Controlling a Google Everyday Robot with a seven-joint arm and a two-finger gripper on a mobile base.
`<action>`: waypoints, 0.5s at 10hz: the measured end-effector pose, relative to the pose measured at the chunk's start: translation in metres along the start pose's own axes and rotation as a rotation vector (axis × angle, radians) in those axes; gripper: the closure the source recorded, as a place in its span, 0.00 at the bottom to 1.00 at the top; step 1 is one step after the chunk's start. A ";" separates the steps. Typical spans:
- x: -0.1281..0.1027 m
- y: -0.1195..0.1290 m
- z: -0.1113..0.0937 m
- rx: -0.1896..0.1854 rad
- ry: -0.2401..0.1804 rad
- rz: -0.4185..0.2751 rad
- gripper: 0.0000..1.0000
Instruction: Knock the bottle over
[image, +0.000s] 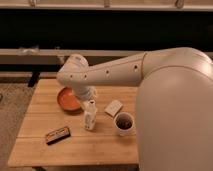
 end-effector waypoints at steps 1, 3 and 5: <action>-0.004 0.008 -0.003 -0.015 -0.008 0.002 0.38; -0.005 0.017 -0.008 -0.051 -0.018 -0.010 0.38; -0.004 0.019 -0.008 -0.063 -0.007 -0.013 0.38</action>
